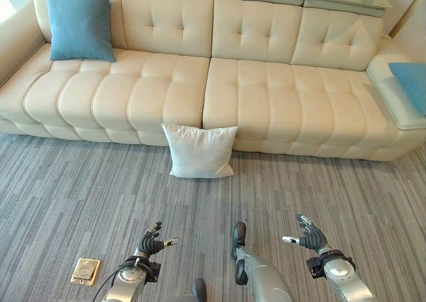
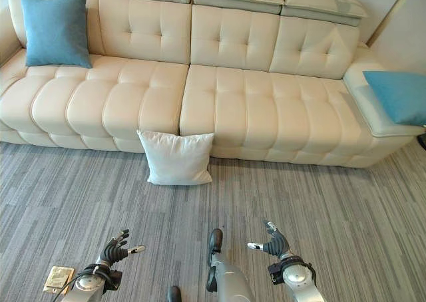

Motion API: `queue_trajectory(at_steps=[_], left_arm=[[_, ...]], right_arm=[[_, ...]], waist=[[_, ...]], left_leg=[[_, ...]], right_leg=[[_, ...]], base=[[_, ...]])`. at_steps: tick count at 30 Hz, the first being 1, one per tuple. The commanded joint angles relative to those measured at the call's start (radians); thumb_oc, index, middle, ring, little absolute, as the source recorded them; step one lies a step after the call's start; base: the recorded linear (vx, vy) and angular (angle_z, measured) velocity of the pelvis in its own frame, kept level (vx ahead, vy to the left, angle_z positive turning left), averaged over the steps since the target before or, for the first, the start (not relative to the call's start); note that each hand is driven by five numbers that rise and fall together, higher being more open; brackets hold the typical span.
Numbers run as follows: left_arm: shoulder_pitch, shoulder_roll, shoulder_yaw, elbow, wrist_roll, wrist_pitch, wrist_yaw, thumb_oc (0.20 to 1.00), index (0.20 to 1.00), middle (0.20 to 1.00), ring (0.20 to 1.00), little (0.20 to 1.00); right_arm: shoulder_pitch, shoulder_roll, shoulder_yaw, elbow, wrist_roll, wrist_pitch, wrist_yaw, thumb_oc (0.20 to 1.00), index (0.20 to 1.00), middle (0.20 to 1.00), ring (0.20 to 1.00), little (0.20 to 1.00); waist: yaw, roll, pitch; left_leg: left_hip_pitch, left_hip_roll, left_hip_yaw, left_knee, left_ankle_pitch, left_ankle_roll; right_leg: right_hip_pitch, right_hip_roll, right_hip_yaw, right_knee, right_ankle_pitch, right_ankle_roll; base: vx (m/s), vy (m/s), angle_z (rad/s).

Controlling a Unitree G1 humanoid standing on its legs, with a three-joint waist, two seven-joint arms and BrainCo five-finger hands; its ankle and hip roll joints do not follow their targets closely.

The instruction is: Pick up all the scattered cushions and arrange them neatly on the sofa.

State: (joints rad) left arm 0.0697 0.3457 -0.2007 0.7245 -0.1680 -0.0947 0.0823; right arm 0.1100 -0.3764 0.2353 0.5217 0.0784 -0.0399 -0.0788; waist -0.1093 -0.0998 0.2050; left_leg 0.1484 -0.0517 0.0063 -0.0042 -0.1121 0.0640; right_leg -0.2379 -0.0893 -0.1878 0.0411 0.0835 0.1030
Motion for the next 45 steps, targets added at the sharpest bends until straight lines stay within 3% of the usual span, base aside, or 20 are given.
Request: queue_trajectory(at_steps=[1, 2, 4, 7, 9, 12, 15, 20, 22, 24, 25, 26, 28, 29, 33, 38, 45], left_arm=[[-0.027, 0.023, -0.002, -0.049, 0.039, -0.045, -0.007, 1.0, 1.0, 1.0, 1.0, 1.0], [-0.027, 0.021, -0.004, -0.049, 0.034, -0.046, -0.005, 1.0, 1.0, 1.0, 1.0, 1.0], [-0.025, 0.017, -0.004, -0.041, 0.028, -0.042, -0.007, 1.0, 1.0, 1.0, 1.0, 1.0], [-0.027, 0.02, -0.007, -0.033, 0.037, -0.039, -0.013, 1.0, 1.0, 1.0, 1.0, 1.0], [-0.021, 0.024, -0.008, -0.043, 0.035, -0.038, -0.013, 1.0, 1.0, 1.0, 1.0, 1.0], [-0.023, 0.023, -0.001, -0.028, 0.021, -0.037, -0.005, 1.0, 1.0, 1.0, 1.0, 1.0], [-0.024, 0.019, -0.001, 0.0, 0.018, -0.037, 0.0, 1.0, 1.0, 1.0, 1.0, 1.0], [-0.006, 0.017, 0.021, 0.034, 0.018, -0.038, 0.004, 1.0, 1.0, 1.0, 1.0, 1.0], [-0.009, 0.021, 0.024, 0.046, 0.02, -0.034, 0.007, 1.0, 1.0, 1.0, 1.0, 1.0], [-0.03, 0.035, 0.022, 0.06, 0.026, -0.027, 0.009, 1.0, 1.0, 1.0, 1.0, 1.0], [-0.031, 0.035, 0.021, 0.06, 0.026, -0.027, 0.009, 1.0, 1.0, 1.0, 1.0, 1.0], [-0.05, 0.057, 0.02, 0.058, 0.032, -0.025, 0.016, 1.0, 1.0, 1.0, 1.0, 1.0], [-0.055, 0.06, 0.017, 0.056, 0.03, -0.025, 0.016, 1.0, 1.0, 1.0, 1.0, 1.0], [-0.052, 0.058, 0.015, 0.053, 0.028, -0.024, 0.015, 1.0, 1.0, 1.0, 1.0, 1.0], [-0.044, 0.05, 0.015, 0.044, 0.012, -0.027, 0.013, 1.0, 1.0, 1.0, 1.0, 1.0], [-0.032, 0.05, 0.038, 0.027, 0.008, -0.035, 0.016, 1.0, 1.0, 1.0, 1.0, 1.0], [-0.06, 0.083, 0.062, -0.01, -0.013, -0.05, 0.036, 1.0, 1.0, 1.0, 1.0, 1.0]], right_arm=[[-0.041, -0.04, -0.035, -0.021, 0.013, -0.033, -0.013, 1.0, 1.0, 1.0, 1.0, 1.0], [-0.044, -0.048, -0.03, -0.025, 0.018, -0.037, -0.017, 1.0, 1.0, 1.0, 1.0, 1.0], [-0.042, -0.054, -0.036, -0.017, 0.024, -0.037, -0.02, 1.0, 1.0, 1.0, 1.0, 1.0], [-0.037, -0.064, -0.045, -0.024, 0.024, -0.037, -0.026, 1.0, 1.0, 1.0, 1.0, 1.0], [-0.037, -0.068, -0.044, -0.028, 0.019, -0.033, -0.03, 1.0, 1.0, 1.0, 1.0, 1.0], [-0.044, -0.069, -0.037, -0.016, 0.009, -0.03, -0.039, 1.0, 1.0, 1.0, 1.0, 1.0], [-0.048, -0.067, -0.032, -0.01, 0.005, -0.03, -0.038, 1.0, 1.0, 1.0, 1.0, 1.0], [-0.058, -0.053, -0.017, 0.003, -0.009, -0.027, -0.028, 1.0, 1.0, 1.0, 1.0, 1.0], [-0.061, -0.037, -0.012, -0.004, -0.012, -0.026, -0.023, 1.0, 1.0, 1.0, 1.0, 1.0], [-0.073, -0.017, -0.002, -0.005, -0.007, -0.029, -0.015, 1.0, 1.0, 1.0, 1.0, 1.0], [-0.073, -0.017, -0.002, -0.004, -0.007, -0.029, -0.015, 1.0, 1.0, 1.0, 1.0, 1.0], [-0.107, -0.003, 0.028, -0.011, -0.006, -0.031, -0.012, 1.0, 1.0, 1.0, 1.0, 1.0], [-0.118, 0.001, 0.036, -0.021, -0.006, -0.032, -0.01, 1.0, 1.0, 1.0, 1.0, 1.0], [-0.123, 0.004, 0.046, -0.02, -0.009, -0.031, -0.006, 1.0, 1.0, 1.0, 1.0, 1.0], [-0.124, -0.008, 0.05, -0.029, -0.011, -0.029, -0.006, 1.0, 1.0, 1.0, 1.0, 1.0], [-0.113, -0.029, 0.041, -0.036, -0.026, -0.031, -0.015, 1.0, 1.0, 1.0, 1.0, 1.0], [-0.15, -0.057, 0.06, -0.077, -0.053, -0.044, -0.027, 1.0, 1.0, 1.0, 1.0, 1.0]], waist=[[-0.01, 0.033, -0.01], [-0.006, 0.032, -0.003], [-0.004, 0.026, -0.012], [0.018, 0.018, -0.009], [0.031, 0.022, -0.005], [0.058, 0.037, 0.005], [0.067, 0.038, 0.007], [0.098, 0.047, -0.015], [0.107, 0.029, -0.024], [0.11, 0.007, -0.018], [0.112, 0.009, -0.02], [0.109, 0.002, 0.004], [0.104, 0.008, 0.014], [0.089, 0.022, 0.018], [0.064, 0.022, 0.026], [0.084, 0.015, 0.016], [0.098, 0.022, 0.021]], left_leg=[[-0.02, 0.036, 0.098, 0.295, 0.046, -0.158], [-0.067, 0.052, 0.109, 0.394, 0.078, -0.178], [-0.113, 0.1, 0.165, 0.43, 0.108, -0.178], [-0.187, 0.142, 0.233, 0.34, 0.026, -0.134], [-0.231, 0.142, 0.213, 0.242, 0.035, -0.131], [-0.305, 0.151, 0.123, 0.079, 0.159, -0.158], [-0.36, 0.153, 0.087, -0.01, 0.203, -0.168], [-0.396, 0.145, 0.06, 0.015, 0.24, -0.16], [-0.397, 0.121, 0.059, 0.082, 0.208, -0.136], [-0.382, 0.106, 0.08, 0.143, 0.155, -0.107], [-0.385, 0.108, 0.08, 0.143, 0.156, -0.107], [-0.344, 0.103, 0.103, 0.153, 0.112, -0.074], [-0.316, 0.102, 0.104, 0.151, 0.099, -0.063], [-0.256, 0.086, 0.104, 0.129, 0.074, -0.049], [-0.191, 0.052, 0.094, 0.129, 0.03, -0.044], [-0.194, 0.032, 0.097, 0.18, -0.01, -0.054], [-0.221, 0.045, 0.095, 0.174, -0.011, -0.065]], right_leg=[[0.061, 0.03, -0.013, 0.042, -0.037, -0.011], [0.09, 0.034, -0.002, 0.04, -0.05, -0.03], [0.138, 0.032, -0.006, 0.022, -0.086, -0.05], [0.204, 0.021, -0.006, 0.002, -0.125, -0.043], [0.227, 0.019, 0.004, 0.001, -0.152, -0.041], [0.273, 0.044, 0.051, -0.012, -0.184, -0.046], [0.314, 0.048, 0.091, -0.009, -0.222, -0.043], [0.396, 0.042, 0.167, 0.032, -0.278, -0.027], [0.39, 0.003, 0.189, 0.117, -0.284, -0.01], [0.317, -0.029, 0.199, 0.279, -0.207, 0.013], [0.314, -0.027, 0.2, 0.278, -0.204, 0.013], [0.212, -0.04, 0.214, 0.443, -0.092, 0.024], [0.164, -0.028, 0.214, 0.504, -0.071, 0.021], [0.098, 0.008, 0.193, 0.523, -0.088, 0.015], [0.057, 0.025, 0.14, 0.368, -0.147, 0.006], [0.123, 0.003, 0.122, 0.238, -0.178, -0.009], [0.127, 0.007, 0.101, 0.203, -0.196, -0.02]], base=[[0.35, -0.148, 1.03], [0.28, -0.118, 0.74], [0.3, -0.105, 0.21], [0.34, -0.014, -0.04], [0.3, 0.059, -0.06], [0.29, 0.071, -0.16], [0.39, 0.143, -0.23], [0.45, 0.258, -0.3], [0.46, 0.296, -0.72], [0.27, 0.185, -0.26], [0.22, 0.217, -0.11], [0.23, 0.236, -0.17], [0.26, 0.226, -0.41], [0.32, 0.185, -0.17], [0.31, 0.099, -0.03], [0.18, -0.047, 0.05], [0.04, -0.083, 0.03]])
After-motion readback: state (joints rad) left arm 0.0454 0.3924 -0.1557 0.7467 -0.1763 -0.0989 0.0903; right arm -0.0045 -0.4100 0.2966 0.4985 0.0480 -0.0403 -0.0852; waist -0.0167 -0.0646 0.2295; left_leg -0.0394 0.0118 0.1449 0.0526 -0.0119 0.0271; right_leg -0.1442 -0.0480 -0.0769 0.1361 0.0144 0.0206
